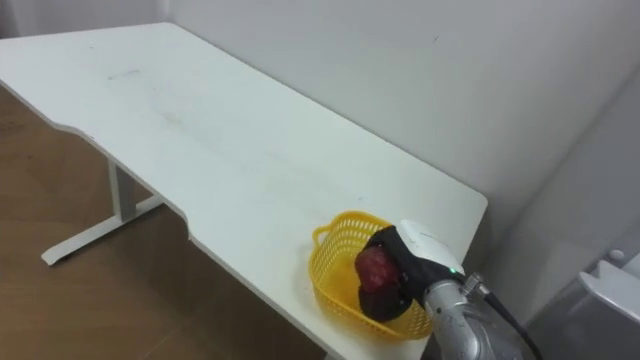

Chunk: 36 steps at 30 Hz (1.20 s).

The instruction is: Retrieve from the upper fridge

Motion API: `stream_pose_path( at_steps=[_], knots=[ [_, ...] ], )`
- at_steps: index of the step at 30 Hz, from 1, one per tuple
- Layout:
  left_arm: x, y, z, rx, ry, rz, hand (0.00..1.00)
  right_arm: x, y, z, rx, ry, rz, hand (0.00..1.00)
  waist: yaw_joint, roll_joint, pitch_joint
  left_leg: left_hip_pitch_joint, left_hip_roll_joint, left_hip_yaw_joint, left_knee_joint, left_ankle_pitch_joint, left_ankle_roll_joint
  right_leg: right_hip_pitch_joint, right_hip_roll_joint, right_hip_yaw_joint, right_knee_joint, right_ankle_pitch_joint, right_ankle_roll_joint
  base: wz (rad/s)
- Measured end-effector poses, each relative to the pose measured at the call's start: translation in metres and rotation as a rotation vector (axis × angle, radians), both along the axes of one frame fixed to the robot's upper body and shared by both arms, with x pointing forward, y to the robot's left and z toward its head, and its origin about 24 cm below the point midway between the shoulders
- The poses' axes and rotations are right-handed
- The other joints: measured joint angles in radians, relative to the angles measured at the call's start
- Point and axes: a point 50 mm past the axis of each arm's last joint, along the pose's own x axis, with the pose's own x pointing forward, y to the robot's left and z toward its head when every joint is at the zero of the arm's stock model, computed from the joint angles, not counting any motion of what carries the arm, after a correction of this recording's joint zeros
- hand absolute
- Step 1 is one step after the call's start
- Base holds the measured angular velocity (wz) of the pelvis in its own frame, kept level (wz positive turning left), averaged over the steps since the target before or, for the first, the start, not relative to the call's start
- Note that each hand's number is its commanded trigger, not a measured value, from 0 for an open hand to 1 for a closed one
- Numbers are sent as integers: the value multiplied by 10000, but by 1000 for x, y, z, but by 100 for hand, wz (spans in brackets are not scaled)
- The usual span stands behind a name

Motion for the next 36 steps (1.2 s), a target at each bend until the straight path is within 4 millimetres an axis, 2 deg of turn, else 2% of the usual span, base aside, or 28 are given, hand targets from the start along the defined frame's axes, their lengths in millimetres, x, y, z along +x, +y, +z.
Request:
stream_pose_path(
  at_steps=[8, 17, 25, 36],
  knots=[
    [1, 2, 1, 76, -87, -6, 0, 3, -11, 10, -211, -239, -179, 0, -15, -10, -7, -95, 1, -5, 40, 0, 1, -30, -1, -32, 18, 3, 1, 0],
    [6, 2, 3, 81, -390, -149, 0, 3, -11, 11, -186, -245, -181, 0, -14, -8, -6, -81, 8, -3, 54, 0, 1, -28, 2, -35, 34, 8, -5, 0],
    [1, 5, 3, 153, -139, -43, 0, 3, -11, 11, 115, -155, -307, 0, -61, -11, -9, 12, 15, 36, 35, 0, 1, 1, 3, 14, 32, 11, -9, -1],
    [-8, 9, 3, 511, 62, 185, 0, 4, -12, 25, 1311, -417, -422, 0, -589, 85, -34, 401, 18, 79, -23, -2, 2, 370, 19, 71, -31, 13, -6, 0]
  ],
)
